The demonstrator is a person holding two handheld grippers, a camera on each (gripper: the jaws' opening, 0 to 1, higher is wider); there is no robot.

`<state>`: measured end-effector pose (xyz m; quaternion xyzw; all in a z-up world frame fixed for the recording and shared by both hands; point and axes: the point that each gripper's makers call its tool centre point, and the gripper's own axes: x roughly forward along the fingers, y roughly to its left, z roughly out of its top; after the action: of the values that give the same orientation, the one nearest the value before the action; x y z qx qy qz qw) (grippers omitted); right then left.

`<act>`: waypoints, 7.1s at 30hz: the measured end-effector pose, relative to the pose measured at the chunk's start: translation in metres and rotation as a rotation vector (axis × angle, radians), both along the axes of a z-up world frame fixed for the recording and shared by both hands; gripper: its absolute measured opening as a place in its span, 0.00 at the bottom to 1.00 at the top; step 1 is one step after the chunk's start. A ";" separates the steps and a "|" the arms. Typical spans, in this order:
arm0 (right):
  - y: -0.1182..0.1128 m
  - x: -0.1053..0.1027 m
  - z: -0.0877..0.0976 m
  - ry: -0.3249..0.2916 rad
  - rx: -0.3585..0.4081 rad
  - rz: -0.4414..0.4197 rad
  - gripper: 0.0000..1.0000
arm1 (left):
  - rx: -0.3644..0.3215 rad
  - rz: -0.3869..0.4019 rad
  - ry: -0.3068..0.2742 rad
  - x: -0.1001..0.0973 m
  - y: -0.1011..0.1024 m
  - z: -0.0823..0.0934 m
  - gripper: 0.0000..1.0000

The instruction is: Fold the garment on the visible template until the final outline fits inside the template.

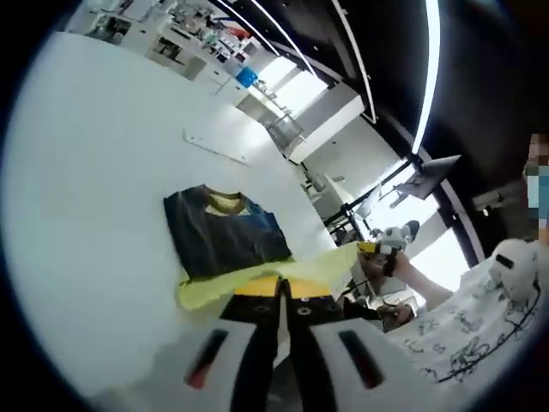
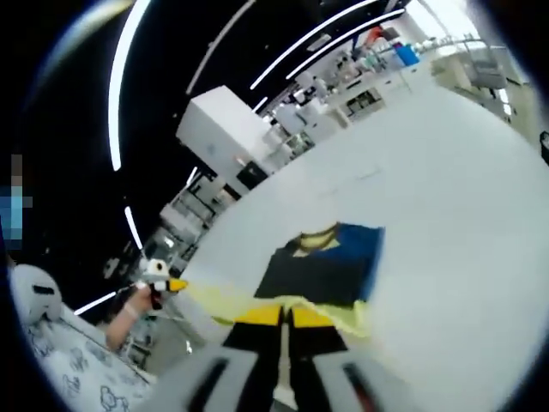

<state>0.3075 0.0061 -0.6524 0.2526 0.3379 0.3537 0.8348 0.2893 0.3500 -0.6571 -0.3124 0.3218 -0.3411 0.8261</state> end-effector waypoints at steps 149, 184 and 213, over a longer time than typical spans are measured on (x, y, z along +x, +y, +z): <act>0.085 0.180 -0.163 -0.171 -0.278 0.214 0.94 | 0.279 -0.152 -0.240 0.173 -0.064 -0.141 0.92; 0.078 0.175 -0.147 -0.193 -0.324 0.248 0.81 | 0.241 -0.134 -0.205 0.180 -0.062 -0.151 0.88; 0.054 0.152 -0.155 -0.161 -0.346 0.210 0.81 | 0.268 -0.078 -0.231 0.138 -0.035 -0.130 0.87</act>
<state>0.4596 0.0602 -0.8070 0.0401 0.3504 0.3945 0.8485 0.4276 0.3151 -0.7871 -0.1456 0.2790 -0.3609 0.8779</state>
